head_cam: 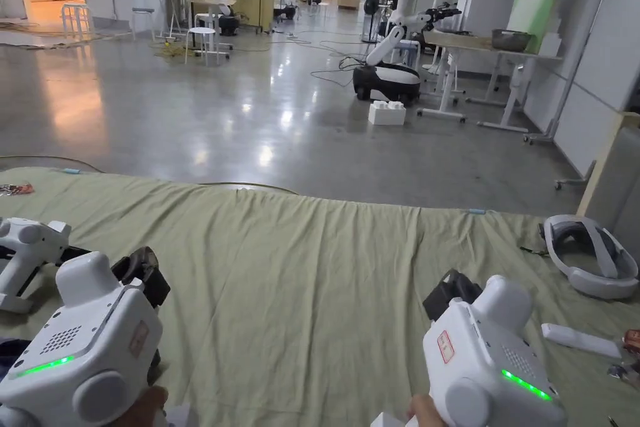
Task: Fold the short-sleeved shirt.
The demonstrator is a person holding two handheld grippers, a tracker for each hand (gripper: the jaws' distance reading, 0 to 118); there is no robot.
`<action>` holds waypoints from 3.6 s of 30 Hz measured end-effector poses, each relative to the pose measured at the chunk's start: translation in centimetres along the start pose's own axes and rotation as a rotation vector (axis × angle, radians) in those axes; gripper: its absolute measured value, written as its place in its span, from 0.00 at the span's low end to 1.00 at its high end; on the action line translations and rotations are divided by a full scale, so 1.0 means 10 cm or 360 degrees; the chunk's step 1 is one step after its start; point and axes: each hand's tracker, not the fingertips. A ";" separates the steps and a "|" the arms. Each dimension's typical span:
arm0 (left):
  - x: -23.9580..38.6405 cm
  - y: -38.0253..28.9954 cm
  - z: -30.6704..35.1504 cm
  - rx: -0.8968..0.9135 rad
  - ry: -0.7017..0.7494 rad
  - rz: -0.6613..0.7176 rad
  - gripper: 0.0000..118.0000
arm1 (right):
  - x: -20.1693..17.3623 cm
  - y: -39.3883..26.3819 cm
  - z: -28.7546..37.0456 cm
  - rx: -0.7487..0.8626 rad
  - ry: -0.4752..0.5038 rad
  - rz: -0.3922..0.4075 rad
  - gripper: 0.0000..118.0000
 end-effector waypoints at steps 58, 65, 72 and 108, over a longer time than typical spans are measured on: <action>-2.72 0.13 0.18 -0.1304 0.0520 -0.0303 0.05 | -0.81 -1.04 -0.12 -0.0369 0.0235 0.0922 0.09; -3.25 -0.13 -0.19 -0.1455 0.0474 -0.0047 0.64 | -0.91 -1.17 -0.10 -0.0442 0.0239 0.0993 0.09; -3.25 -0.63 -0.46 -0.1608 0.0522 -0.0310 0.64 | -0.96 -1.30 -0.14 -0.0495 0.0219 0.1024 0.09; 0.23 1.13 -0.19 -0.0480 -0.0513 -0.0573 0.04 | -0.17 -0.44 0.16 -0.0254 0.0054 0.0819 0.09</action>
